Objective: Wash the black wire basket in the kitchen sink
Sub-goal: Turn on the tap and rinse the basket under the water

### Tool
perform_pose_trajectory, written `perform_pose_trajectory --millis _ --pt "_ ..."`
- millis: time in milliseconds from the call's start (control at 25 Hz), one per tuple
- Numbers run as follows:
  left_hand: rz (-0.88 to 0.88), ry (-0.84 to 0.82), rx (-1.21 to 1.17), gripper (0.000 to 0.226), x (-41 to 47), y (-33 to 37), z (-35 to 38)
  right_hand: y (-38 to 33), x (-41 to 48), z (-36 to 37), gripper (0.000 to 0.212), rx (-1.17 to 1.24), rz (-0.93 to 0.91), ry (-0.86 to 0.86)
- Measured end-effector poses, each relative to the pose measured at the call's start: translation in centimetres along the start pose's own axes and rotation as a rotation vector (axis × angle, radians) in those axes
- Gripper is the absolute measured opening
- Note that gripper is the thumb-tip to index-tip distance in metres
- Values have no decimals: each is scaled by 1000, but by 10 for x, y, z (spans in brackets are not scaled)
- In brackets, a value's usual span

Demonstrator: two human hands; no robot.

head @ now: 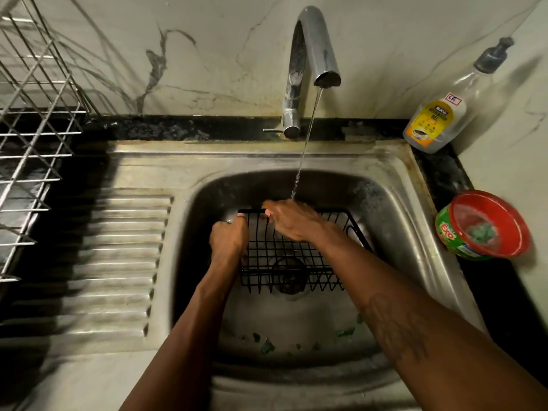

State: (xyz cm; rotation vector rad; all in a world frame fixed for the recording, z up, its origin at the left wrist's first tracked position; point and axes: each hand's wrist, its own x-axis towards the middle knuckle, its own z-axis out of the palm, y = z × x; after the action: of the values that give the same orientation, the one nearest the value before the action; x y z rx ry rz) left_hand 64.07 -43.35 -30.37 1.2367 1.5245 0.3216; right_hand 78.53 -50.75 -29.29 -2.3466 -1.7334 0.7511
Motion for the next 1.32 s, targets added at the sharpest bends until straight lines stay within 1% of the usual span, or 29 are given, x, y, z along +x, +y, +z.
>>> perform_pose_trajectory --millis 80,120,200,280,360,440,480,560,640,680,760,840,920,960,1040,1120,1160,1240,1320 --pt "1 -26 -18 68 3 0 6 11 -5 0 27 -20 16 5" --pt "1 -44 -15 69 4 0 9 21 -14 -2 28 -24 37 5" --pt "-4 -88 17 60 2 1 14 48 -35 -7 27 -28 105 15" --pt "11 -129 66 47 -4 5 21 67 -54 -9 21 -73 146 14" --pt "58 -149 121 36 -10 8 28 64 -55 -8 17 -118 122 7" --pt "93 -168 158 31 -7 7 35 42 -41 -7 22 -104 68 16" --pt "109 -177 154 30 -7 7 35 28 -31 -7 21 -91 49 30" --pt "111 -158 128 34 -11 9 32 6 -11 -3 15 -92 6 72" --pt "88 -133 108 46 -10 7 33 -3 0 4 31 -114 -20 124" --pt "98 -132 112 47 -11 7 32 -1 -1 6 35 -101 -8 140" --pt "88 -132 111 48 -12 10 24 15 -15 9 33 -122 40 133" --pt "39 -106 109 56 -4 8 9 38 -38 10 25 -175 106 117" --pt "37 -71 96 59 2 6 -6 46 -51 9 25 -188 130 127" --pt "59 -60 101 58 4 5 -9 39 -47 8 26 -169 114 119" --pt "98 -57 132 57 0 4 -9 7 -24 4 29 -127 27 89" --pt "106 -53 148 53 -4 4 -7 -24 2 -1 24 -87 -52 73" --pt "94 -46 144 52 -4 6 -8 -27 8 0 21 -81 -67 75" --pt "57 -41 91 54 3 6 -17 -5 -2 4 22 -98 -44 76" --pt "24 -27 43 51 6 6 -27 37 -28 8 26 -126 45 59"
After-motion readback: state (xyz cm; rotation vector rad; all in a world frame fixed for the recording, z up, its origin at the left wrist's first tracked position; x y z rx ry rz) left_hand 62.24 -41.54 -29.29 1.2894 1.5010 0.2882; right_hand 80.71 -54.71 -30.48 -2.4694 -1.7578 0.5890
